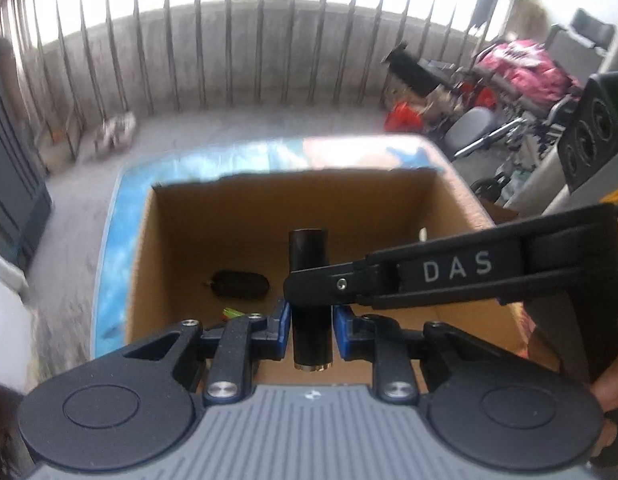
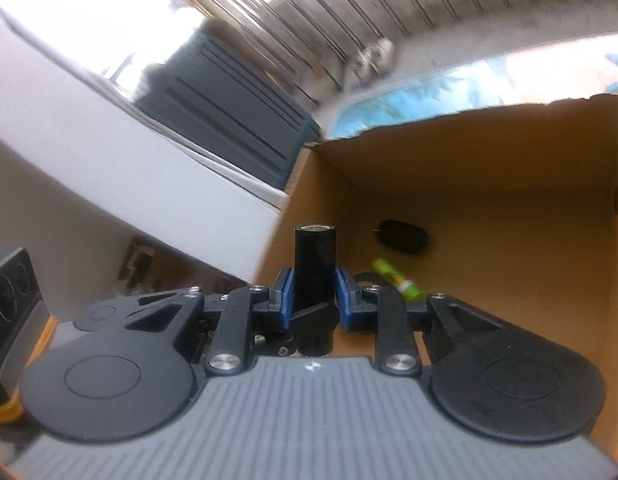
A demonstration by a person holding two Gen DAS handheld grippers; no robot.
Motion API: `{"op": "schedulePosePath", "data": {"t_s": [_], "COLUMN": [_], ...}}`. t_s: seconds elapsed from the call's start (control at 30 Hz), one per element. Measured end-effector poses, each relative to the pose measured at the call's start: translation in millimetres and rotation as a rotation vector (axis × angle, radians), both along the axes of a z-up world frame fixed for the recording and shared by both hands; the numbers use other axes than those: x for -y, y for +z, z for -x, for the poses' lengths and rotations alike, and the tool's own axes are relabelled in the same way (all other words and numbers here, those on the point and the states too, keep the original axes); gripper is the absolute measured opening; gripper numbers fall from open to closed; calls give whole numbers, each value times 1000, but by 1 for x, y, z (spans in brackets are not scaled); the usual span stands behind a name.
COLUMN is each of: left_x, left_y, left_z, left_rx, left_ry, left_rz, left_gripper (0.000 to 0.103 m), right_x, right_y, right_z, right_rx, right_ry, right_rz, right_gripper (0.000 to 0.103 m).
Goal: Organize rigid objects
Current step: 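Carry the battery into the cardboard box and open the right tool, then bring the open right tool to the rim of the pink cup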
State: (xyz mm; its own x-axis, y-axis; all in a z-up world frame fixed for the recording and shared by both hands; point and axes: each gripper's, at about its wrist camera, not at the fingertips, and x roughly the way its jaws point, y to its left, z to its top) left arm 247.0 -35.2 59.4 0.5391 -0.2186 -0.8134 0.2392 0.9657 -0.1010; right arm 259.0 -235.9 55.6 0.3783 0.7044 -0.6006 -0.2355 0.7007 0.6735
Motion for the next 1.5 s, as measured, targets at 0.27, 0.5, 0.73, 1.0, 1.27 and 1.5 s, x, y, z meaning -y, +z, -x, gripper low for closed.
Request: {"op": "schedulePosePath", "data": {"t_s": [0.27, 0.5, 0.73, 1.0, 1.27, 1.5], "left_x": [-14, -11, -14, -26, -42, -65], "left_y": [-56, -80, -75, -37, 13, 26], "left_z": [-60, -78, -75, -43, 36, 122], "left_rx": [-222, -283, -258, -153, -2, 110], "left_ry": [85, 112, 112, 115, 62, 42], "left_rz": [63, 16, 10, 55, 148, 175], "left_gripper": [23, 24, 31, 41, 46, 50], "right_x": [-1, -16, -17, 5, 41, 75], "right_y": [-53, -96, -104, -60, 1, 6], "right_z": [-64, -86, -93, -59, 44, 151], "right_rx": [-143, -202, -201, -117, 45, 150], "right_ry": [35, 36, -3, -63, -60, -114], "right_rz": [64, 134, 103, 36, -99, -174], "right_gripper": [21, 22, 29, 43, 48, 62]}}
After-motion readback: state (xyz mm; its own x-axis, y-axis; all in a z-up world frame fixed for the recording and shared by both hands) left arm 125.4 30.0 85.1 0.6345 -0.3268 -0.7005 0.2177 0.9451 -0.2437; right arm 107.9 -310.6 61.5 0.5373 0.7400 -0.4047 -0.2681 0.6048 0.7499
